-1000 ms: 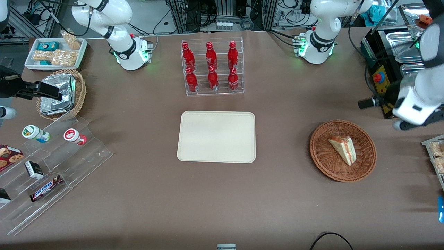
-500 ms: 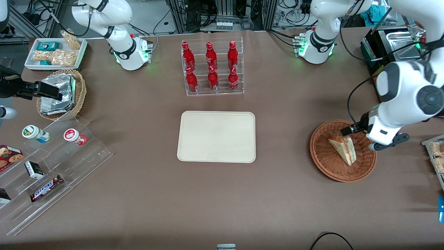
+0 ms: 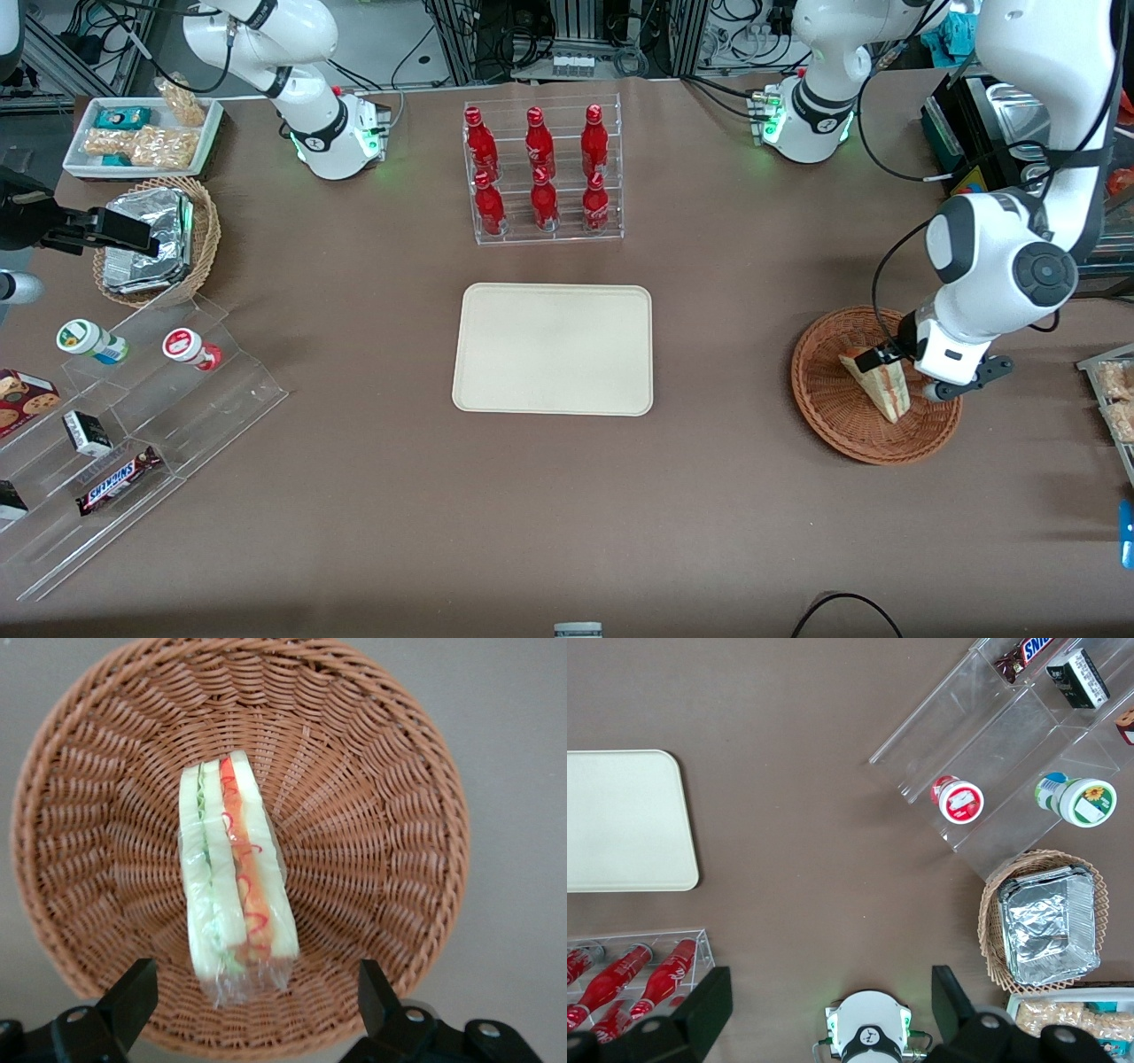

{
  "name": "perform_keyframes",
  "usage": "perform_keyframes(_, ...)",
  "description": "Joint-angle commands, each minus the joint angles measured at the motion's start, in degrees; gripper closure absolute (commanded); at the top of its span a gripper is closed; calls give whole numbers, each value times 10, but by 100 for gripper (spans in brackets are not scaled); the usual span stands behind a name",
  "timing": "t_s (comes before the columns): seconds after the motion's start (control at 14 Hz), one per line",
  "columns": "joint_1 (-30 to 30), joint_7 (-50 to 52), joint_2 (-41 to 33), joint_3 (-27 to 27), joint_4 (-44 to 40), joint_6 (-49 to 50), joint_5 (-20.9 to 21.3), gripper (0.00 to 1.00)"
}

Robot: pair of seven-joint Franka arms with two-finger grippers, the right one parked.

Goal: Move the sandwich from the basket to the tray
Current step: 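Lower the open left gripper around the wrapped sandwich and close it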

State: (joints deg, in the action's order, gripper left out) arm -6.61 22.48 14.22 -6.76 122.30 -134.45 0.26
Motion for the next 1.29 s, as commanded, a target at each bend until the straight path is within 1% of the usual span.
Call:
perform_keyframes(0.0, -4, 5, 17, -1, 11, -30, -3, 0)
perform_keyframes(0.21, -5, 1, 36, -1, 14, -57, -2, 0)
perform_keyframes(0.5, -6, -1, 47, 11, 9, -67, -2, 11)
perform_keyframes(0.57, -6, -1, 48, 13, 9, -67, -2, 17)
perform_keyframes(0.64, -6, -1, 48, 13, 9, -67, -2, 30)
perform_keyframes(0.71, -6, -1, 48, 13, 10, -67, -2, 49)
perform_keyframes(0.79, -6, -1, 48, 13, 11, -67, -2, 64)
perform_keyframes(0.86, -6, -1, 48, 13, 11, -67, -1, 76)
perform_keyframes(0.93, -5, -1, 47, 13, 11, -66, -1, 84)
perform_keyframes(1.21, 2, 3, 28, 11, 2, -46, -1, 86)
